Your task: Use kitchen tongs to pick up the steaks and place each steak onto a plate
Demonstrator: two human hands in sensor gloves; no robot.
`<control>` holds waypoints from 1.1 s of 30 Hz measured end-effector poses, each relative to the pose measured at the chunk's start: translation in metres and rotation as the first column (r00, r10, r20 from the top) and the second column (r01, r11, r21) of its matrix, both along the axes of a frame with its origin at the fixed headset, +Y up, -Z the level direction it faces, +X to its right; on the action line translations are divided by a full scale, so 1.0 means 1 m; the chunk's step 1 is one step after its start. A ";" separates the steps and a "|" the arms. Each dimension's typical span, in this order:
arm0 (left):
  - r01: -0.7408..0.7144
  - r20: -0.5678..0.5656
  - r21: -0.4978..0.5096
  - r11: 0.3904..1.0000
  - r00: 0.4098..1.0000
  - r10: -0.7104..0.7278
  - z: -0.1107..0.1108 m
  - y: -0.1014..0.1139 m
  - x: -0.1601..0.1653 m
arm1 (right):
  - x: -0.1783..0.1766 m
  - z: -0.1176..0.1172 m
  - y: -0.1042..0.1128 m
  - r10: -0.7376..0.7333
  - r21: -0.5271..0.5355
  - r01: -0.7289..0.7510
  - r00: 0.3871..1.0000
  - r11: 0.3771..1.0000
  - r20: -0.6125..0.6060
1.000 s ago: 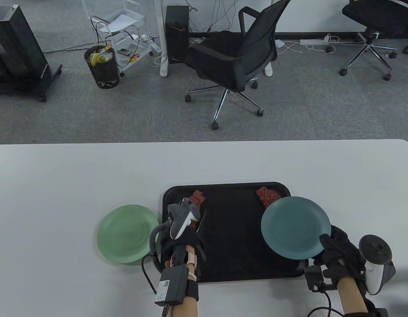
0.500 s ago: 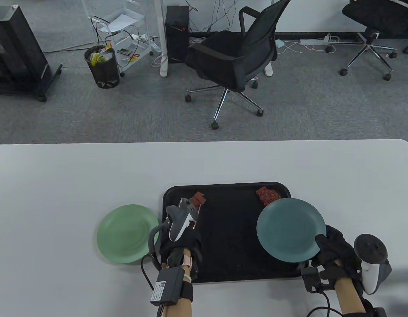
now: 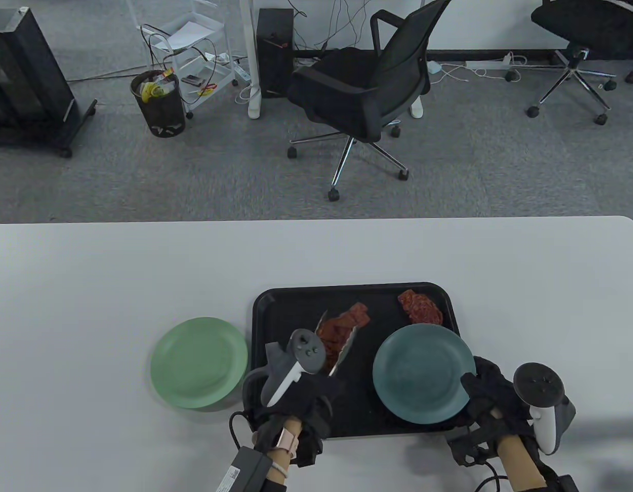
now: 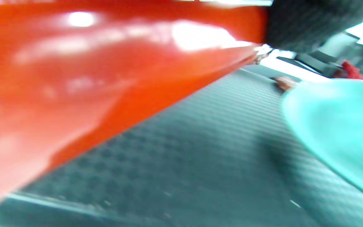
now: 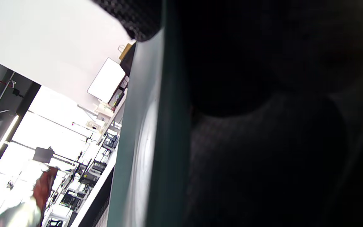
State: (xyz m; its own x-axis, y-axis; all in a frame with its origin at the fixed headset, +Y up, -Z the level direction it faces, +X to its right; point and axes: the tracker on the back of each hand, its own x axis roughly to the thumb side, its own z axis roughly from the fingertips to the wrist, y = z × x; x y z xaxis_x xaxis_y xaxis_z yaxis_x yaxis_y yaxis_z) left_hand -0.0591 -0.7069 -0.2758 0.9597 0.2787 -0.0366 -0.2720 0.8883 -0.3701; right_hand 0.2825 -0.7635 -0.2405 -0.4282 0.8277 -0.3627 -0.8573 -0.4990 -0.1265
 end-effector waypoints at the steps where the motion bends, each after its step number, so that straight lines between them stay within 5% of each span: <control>1: 0.011 0.043 0.014 1.000 0.999 -0.012 0.004 0.002 0.008 | -0.001 0.000 -0.002 -0.018 -0.006 0.018 1.000 1.000 -0.011; 8: 0.188 0.257 0.049 0.981 0.947 -0.195 0.025 -0.007 0.067 | -0.006 0.001 -0.013 -0.183 -0.056 0.180 0.981 0.982 -0.058; 15: 0.170 0.268 0.000 0.985 0.949 -0.164 0.027 -0.017 0.071 | -0.003 -0.001 -0.018 -0.201 -0.084 0.195 0.976 0.977 -0.080; 23: 0.100 0.182 0.086 0.991 0.977 -0.115 0.040 -0.010 0.042 | 0.002 -0.002 -0.026 -0.221 -0.090 0.217 0.974 0.972 -0.041; 33: -0.027 -0.086 -0.012 1.000 0.996 0.026 0.031 -0.023 -0.024 | 0.057 -0.002 -0.017 -0.254 0.020 0.254 0.951 0.967 0.178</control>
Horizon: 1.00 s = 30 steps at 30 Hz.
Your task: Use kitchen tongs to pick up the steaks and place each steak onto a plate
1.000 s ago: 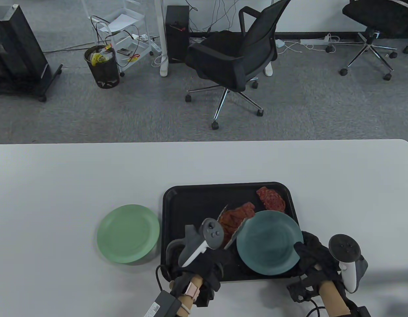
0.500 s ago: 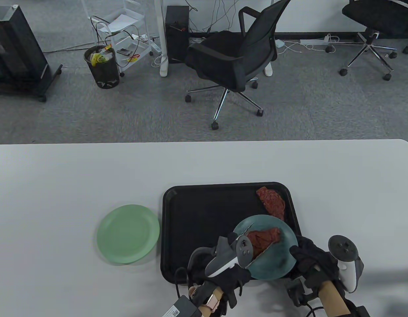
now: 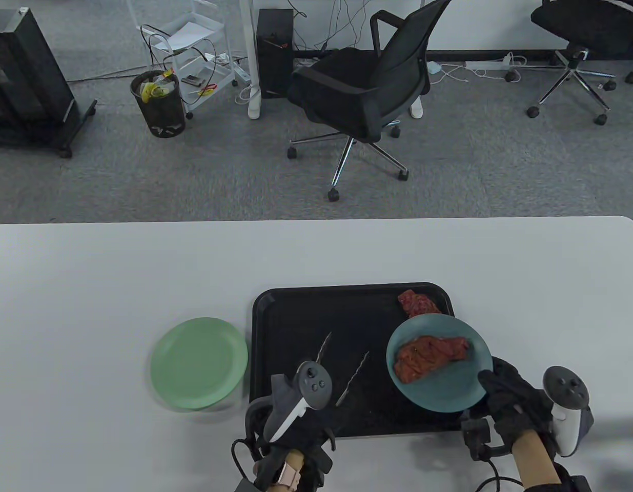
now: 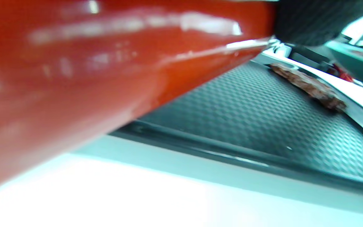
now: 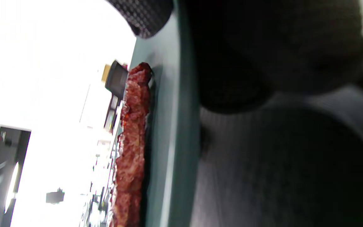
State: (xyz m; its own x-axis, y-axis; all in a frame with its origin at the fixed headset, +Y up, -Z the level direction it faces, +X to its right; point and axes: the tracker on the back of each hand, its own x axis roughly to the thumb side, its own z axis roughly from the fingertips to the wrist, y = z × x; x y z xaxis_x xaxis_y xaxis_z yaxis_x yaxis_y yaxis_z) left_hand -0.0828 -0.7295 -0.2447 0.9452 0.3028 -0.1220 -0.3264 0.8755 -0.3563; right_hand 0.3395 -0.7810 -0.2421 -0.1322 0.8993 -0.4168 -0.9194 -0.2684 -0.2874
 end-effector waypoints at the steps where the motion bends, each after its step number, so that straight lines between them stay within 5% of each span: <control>1: -0.009 -0.024 -0.015 1.000 1.000 0.009 -0.001 -0.001 -0.005 | 0.011 0.001 -0.001 -0.001 0.000 0.001 0.999 1.000 0.044; 8: -0.049 -0.111 -0.083 0.995 0.993 0.040 -0.005 -0.010 -0.022 | 0.080 0.016 -0.025 -0.023 -0.058 0.047 0.933 0.997 0.359; 14: -0.085 -0.140 -0.099 0.992 0.988 0.070 -0.006 -0.011 -0.028 | 0.106 0.023 -0.042 0.037 -0.164 0.042 0.891 0.986 0.452; 18: -0.090 -0.148 -0.110 0.990 0.986 0.073 -0.007 -0.013 -0.030 | 0.111 0.017 -0.044 0.025 -0.170 0.058 0.892 0.984 0.451; 23: -0.089 -0.150 -0.106 0.990 0.986 0.073 -0.006 -0.013 -0.030 | 0.112 0.008 -0.036 0.199 -0.317 -0.059 0.880 0.947 0.431; 30: -0.094 -0.154 -0.106 0.990 0.985 0.077 -0.006 -0.012 -0.031 | 0.103 -0.012 -0.015 0.612 -0.542 -0.425 0.758 0.725 0.224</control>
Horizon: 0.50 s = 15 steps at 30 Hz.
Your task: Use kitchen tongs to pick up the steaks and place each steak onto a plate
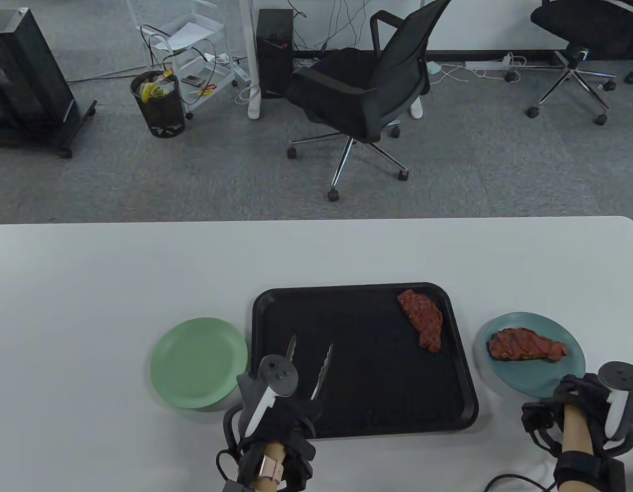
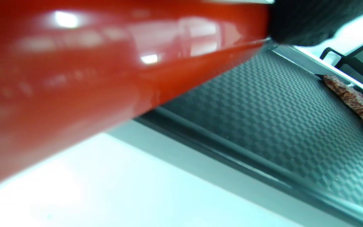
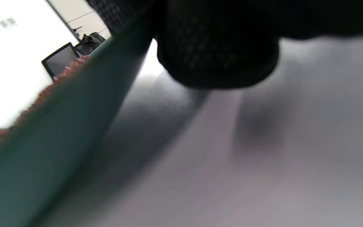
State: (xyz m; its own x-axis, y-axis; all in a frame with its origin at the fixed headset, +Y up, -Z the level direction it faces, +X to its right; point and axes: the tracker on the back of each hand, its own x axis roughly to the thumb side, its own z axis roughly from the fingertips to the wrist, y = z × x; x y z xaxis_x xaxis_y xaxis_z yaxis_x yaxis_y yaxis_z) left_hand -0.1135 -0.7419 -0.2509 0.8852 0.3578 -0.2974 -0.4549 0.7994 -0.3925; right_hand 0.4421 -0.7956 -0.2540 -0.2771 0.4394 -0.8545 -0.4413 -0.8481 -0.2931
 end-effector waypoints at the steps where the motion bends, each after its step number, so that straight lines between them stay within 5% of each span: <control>1: -0.002 -0.001 0.000 1.000 1.000 0.002 0.000 0.000 0.000 | -0.003 -0.004 0.002 0.060 -0.037 -0.061 0.998 0.997 -0.021; 7: -0.006 -0.004 0.003 1.000 1.000 0.006 0.000 0.000 0.000 | -0.018 -0.017 0.003 0.236 -0.196 -0.262 0.960 0.945 -0.149; 15: -0.019 -0.005 0.011 1.000 1.000 0.019 0.001 0.002 0.001 | -0.030 -0.020 0.009 0.347 -0.241 -0.409 0.901 0.880 -0.259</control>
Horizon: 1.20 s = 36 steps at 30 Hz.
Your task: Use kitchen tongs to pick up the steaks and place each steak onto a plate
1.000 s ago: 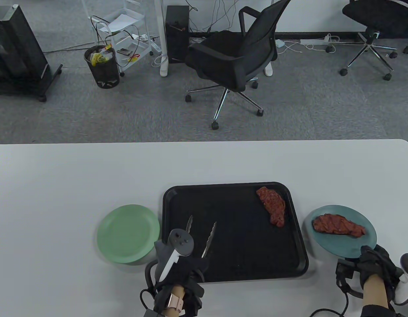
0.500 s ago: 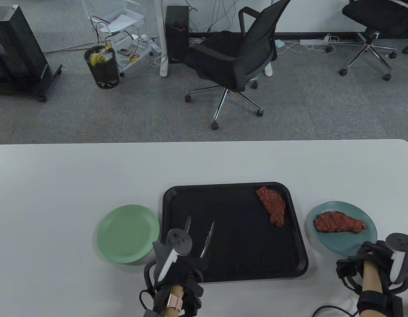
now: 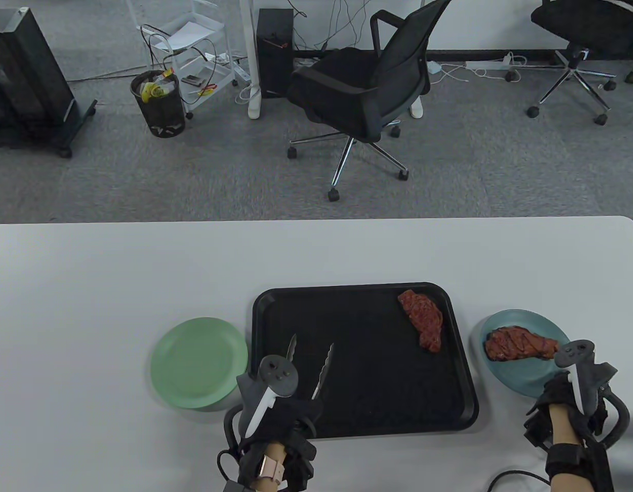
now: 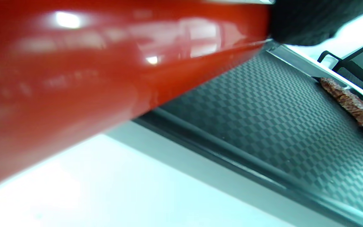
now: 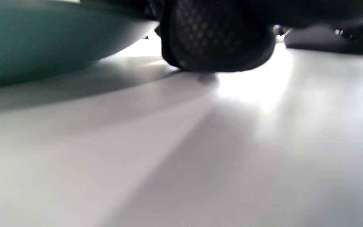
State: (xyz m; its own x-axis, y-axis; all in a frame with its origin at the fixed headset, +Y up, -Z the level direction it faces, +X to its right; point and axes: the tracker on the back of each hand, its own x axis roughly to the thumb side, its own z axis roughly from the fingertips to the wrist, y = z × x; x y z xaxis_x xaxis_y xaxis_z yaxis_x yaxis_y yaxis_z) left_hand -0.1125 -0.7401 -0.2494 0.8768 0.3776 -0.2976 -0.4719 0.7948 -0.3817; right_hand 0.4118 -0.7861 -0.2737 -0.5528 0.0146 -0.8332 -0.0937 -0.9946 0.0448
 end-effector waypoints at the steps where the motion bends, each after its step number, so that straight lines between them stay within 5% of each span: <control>1: -0.008 -0.001 0.004 1.000 1.000 0.008 0.000 0.000 0.000 | -0.002 0.002 0.003 0.037 0.016 -0.037 0.999 0.999 -0.017; 6: -0.084 -0.020 0.051 0.995 0.996 0.085 0.000 0.003 0.000 | -0.033 0.008 0.035 0.025 0.204 0.033 0.961 0.978 -0.275; 10: -0.153 -0.028 0.065 0.986 0.988 0.155 0.003 0.005 0.002 | -0.081 0.014 0.059 -0.048 0.318 0.271 0.824 0.909 -0.565; 14: -0.160 -0.019 0.083 0.984 0.987 0.162 0.004 0.007 0.006 | -0.131 0.022 0.065 -0.061 0.285 0.389 0.675 0.876 -0.735; 20: -0.149 -0.013 0.120 0.982 0.988 0.152 0.007 0.008 0.008 | -0.182 0.030 0.047 -0.165 0.148 0.503 0.526 0.851 -0.835; 28: -0.176 -0.017 0.183 0.967 0.983 0.182 0.008 0.012 0.009 | -0.188 0.035 0.037 -0.263 0.074 0.591 0.463 0.803 -0.847; 32: -0.348 0.021 0.266 0.899 0.934 0.356 0.010 0.013 0.013 | -0.203 0.039 0.030 -0.429 -0.079 0.757 0.278 0.649 -0.859; 36: -0.629 0.120 0.344 0.697 0.766 0.632 0.014 0.014 0.028 | -0.229 0.046 0.019 -0.595 -0.289 0.890 -0.024 0.353 -0.804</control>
State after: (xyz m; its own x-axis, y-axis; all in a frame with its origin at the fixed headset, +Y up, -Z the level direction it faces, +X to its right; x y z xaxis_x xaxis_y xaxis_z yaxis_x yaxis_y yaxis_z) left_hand -0.0847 -0.7256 -0.2349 0.3943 0.9180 -0.0420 -0.9123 0.3855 -0.1382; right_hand 0.1833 -0.7671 -0.2278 -0.3530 0.9356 0.0063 -0.8624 -0.3280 0.3856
